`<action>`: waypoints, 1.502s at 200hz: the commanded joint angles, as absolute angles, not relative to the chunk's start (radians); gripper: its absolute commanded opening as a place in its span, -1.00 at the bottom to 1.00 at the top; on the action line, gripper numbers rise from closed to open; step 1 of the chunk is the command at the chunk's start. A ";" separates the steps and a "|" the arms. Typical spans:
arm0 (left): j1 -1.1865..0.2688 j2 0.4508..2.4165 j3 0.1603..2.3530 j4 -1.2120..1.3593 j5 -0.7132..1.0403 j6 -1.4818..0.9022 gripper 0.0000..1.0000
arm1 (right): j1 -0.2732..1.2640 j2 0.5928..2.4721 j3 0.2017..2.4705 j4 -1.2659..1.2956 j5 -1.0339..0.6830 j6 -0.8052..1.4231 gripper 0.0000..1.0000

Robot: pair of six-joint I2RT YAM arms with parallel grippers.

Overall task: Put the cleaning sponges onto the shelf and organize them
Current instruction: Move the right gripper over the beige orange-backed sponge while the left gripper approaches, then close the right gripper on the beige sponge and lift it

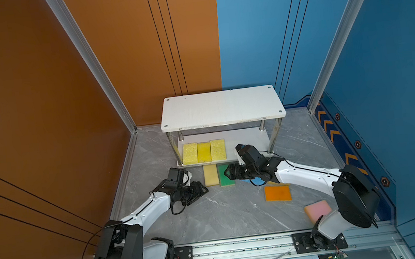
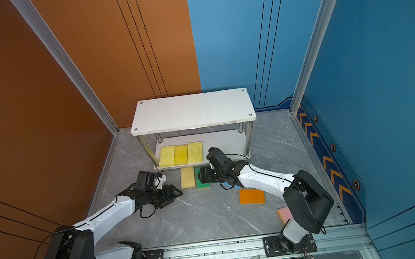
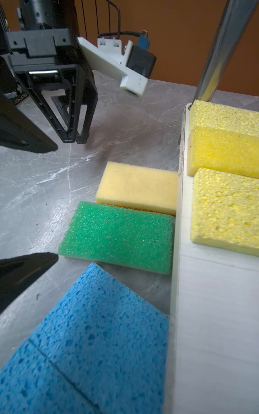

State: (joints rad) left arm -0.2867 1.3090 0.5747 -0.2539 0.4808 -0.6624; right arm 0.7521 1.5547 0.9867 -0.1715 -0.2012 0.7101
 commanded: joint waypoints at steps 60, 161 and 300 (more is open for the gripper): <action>-0.328 1.505 0.762 -0.229 0.368 -0.538 0.07 | 0.745 1.471 0.901 -0.156 -0.222 0.702 0.45; -0.349 1.614 0.806 -0.232 0.319 -0.518 -0.77 | 0.727 1.416 0.854 -0.152 -0.219 0.715 0.45; -0.400 1.236 0.611 -0.290 0.412 -0.641 -1.00 | 0.876 1.629 1.034 -0.161 -0.272 0.704 0.45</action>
State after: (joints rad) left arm -0.3843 1.2892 0.6334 -0.2516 0.3790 -0.6041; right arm 0.8551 1.6051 0.9791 -0.1562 -0.2665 0.7132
